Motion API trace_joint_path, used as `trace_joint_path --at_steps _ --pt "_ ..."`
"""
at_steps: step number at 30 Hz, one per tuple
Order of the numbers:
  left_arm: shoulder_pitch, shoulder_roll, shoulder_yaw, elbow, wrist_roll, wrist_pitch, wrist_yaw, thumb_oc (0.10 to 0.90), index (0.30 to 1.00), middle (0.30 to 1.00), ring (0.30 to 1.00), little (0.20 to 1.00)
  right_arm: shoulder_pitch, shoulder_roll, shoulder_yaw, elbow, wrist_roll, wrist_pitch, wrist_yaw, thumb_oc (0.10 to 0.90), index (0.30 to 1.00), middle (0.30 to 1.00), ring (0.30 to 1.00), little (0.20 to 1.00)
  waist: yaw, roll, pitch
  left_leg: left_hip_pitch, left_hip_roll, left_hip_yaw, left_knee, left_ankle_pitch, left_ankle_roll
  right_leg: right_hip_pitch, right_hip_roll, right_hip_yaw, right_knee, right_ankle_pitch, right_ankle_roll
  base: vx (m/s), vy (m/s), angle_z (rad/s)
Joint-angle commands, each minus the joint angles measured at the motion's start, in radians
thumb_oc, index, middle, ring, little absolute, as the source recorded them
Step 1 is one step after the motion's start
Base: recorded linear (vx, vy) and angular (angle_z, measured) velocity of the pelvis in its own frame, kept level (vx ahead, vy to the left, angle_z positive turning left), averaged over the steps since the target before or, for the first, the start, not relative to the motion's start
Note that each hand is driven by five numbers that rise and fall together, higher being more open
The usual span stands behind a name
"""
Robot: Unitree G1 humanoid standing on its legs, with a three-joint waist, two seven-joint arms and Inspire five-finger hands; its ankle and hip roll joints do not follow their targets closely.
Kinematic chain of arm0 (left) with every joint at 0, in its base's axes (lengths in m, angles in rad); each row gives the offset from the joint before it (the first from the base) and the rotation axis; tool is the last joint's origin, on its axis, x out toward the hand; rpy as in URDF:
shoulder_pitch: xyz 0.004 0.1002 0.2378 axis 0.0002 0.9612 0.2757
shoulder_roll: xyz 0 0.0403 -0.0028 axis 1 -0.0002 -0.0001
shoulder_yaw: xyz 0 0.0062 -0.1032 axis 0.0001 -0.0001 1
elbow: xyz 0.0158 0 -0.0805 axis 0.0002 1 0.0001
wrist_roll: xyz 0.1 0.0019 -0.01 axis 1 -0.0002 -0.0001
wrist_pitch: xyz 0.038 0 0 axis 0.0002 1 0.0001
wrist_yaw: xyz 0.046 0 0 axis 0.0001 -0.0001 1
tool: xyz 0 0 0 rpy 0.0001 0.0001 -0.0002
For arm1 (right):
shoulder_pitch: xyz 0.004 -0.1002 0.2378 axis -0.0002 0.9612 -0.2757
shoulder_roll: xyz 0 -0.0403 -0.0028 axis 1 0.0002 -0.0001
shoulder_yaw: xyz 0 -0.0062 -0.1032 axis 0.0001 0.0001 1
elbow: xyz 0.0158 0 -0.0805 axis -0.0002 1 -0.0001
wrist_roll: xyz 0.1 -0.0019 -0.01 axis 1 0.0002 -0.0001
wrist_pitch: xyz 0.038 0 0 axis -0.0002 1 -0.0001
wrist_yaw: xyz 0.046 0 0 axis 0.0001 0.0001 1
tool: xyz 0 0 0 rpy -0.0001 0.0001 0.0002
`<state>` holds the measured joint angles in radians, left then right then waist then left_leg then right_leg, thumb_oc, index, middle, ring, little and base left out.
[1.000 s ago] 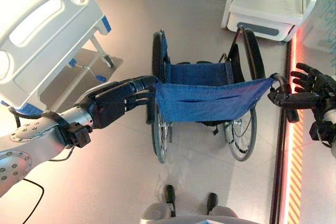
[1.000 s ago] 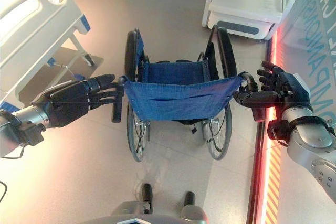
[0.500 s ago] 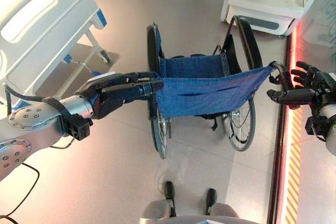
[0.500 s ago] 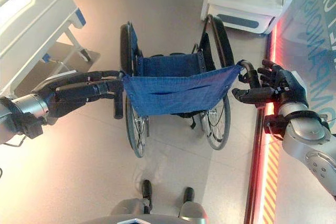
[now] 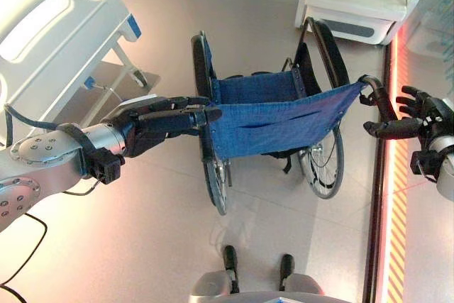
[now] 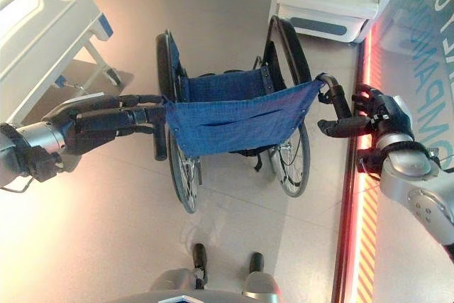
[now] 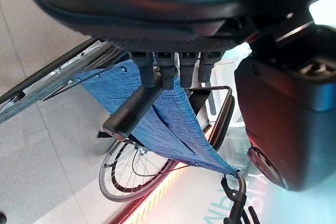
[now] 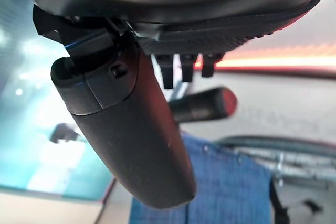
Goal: Push the wheelchair next to the bed
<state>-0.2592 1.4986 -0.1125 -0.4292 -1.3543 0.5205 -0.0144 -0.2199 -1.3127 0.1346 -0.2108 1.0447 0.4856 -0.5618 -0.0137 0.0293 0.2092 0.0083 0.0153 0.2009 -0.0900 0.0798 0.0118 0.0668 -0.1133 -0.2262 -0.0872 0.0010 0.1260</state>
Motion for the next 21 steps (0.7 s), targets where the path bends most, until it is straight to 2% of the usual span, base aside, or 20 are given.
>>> trace_joint_path --at_steps 1,7,15,21 --pt "-0.088 0.017 -0.011 0.039 -0.067 -0.039 -0.024 0.800 0.900 0.900 0.900 0.900 -0.223 -0.164 0.021 0.005 -0.093 -0.089 0.031 0.800 0.900 0.900 0.900 0.900 -0.009 -0.007 -0.051 0.043 0.043 0.016 0.003 -0.034 -0.090 -0.011 -0.009 -0.029 0.003 0.054 0.029 0.03 0.007 0.01" --pt "-0.211 0.034 -0.111 0.092 -0.097 -0.018 -0.050 0.800 0.900 0.900 0.900 0.900 -0.417 -0.187 0.179 0.103 -0.114 -0.080 0.085 0.800 0.900 0.900 0.900 0.900 0.005 -0.011 -0.066 0.045 0.038 0.003 0.003 -0.040 -0.086 -0.001 -0.008 -0.039 0.000 0.050 0.026 0.04 0.009 0.02" --pt "-0.471 0.032 -0.333 0.198 -0.124 0.022 -0.090 0.800 0.900 0.900 0.900 0.900 -0.714 -0.161 0.408 0.309 -0.178 -0.056 0.135 0.800 0.900 0.900 0.900 0.900 0.020 -0.014 -0.089 0.051 0.030 -0.019 0.003 -0.050 -0.081 0.014 -0.006 -0.052 0.000 0.043 0.025 0.06 0.007 0.03" --pt "-0.558 0.015 -0.413 0.243 -0.126 0.033 -0.103 0.800 0.900 0.900 0.900 0.900 -0.776 -0.131 0.465 0.379 -0.141 0.005 0.208 0.800 0.900 0.900 0.900 0.900 0.027 -0.018 -0.101 0.049 0.027 -0.028 0.003 -0.052 -0.079 0.015 -0.007 -0.054 0.000 0.041 0.025 0.04 0.009 0.06"
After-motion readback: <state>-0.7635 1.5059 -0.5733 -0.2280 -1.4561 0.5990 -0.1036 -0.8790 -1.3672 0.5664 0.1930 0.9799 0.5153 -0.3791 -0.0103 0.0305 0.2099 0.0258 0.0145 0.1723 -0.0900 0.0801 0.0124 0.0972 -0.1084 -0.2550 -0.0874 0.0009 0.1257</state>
